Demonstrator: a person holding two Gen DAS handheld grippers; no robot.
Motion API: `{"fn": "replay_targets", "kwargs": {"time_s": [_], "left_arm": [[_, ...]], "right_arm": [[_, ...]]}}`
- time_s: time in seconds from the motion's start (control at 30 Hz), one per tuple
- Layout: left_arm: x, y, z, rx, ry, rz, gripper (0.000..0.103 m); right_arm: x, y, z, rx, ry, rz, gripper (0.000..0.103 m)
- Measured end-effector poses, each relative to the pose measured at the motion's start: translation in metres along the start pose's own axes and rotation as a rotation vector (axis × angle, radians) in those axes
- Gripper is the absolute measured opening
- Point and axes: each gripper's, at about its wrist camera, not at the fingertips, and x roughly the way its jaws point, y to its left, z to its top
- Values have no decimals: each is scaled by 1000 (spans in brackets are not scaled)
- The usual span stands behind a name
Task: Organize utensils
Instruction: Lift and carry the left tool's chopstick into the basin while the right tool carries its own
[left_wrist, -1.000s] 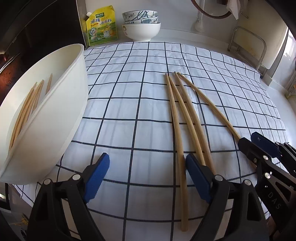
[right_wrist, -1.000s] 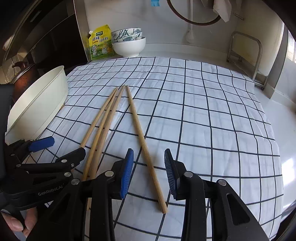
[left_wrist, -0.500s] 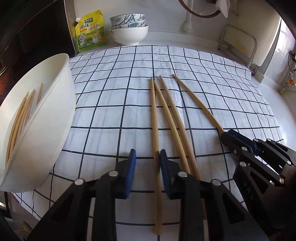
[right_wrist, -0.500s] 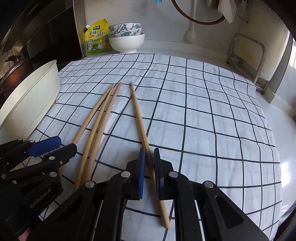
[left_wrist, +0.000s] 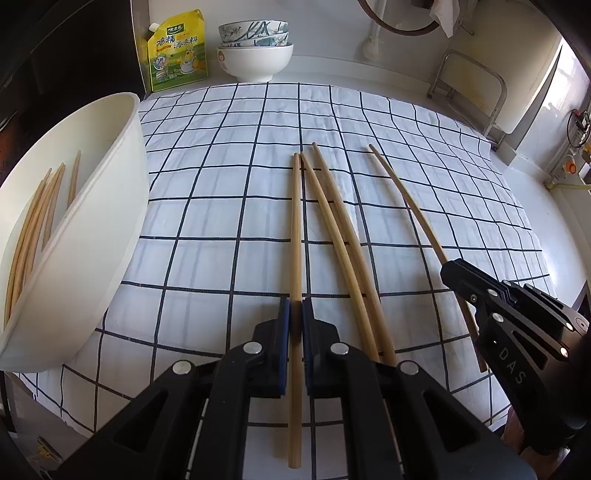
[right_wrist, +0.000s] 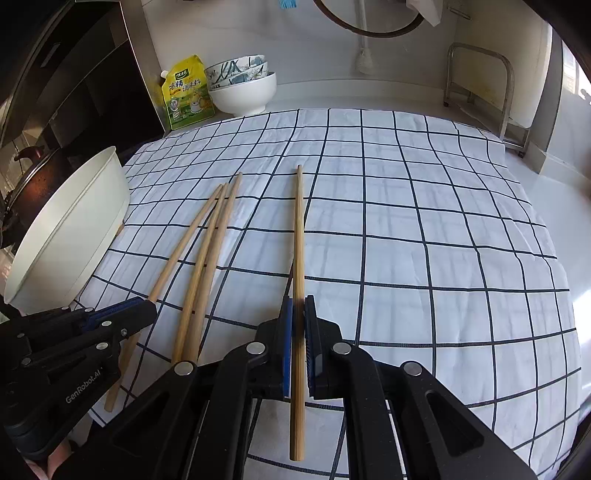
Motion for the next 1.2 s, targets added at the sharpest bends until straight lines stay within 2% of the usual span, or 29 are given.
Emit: {"fn": "replay_targets", "kwargs": {"time_s": [0.27,0.63,0.83,1.2], "left_arm": [[-18,2,0,6,-33,-8,7],[-59,13,11,7,-130,-33,7],[-86,35,24,-25,-201,-38,7],[-118,101,41,-98,-289,29,7]], "right_arm": [[-16,2,0,7,-33,9,6],[-43,19,17,3,-98,29,6],[-52,47,36,-28,-135,57,6],[-47,122,74,-108,-174,162,6]]}}
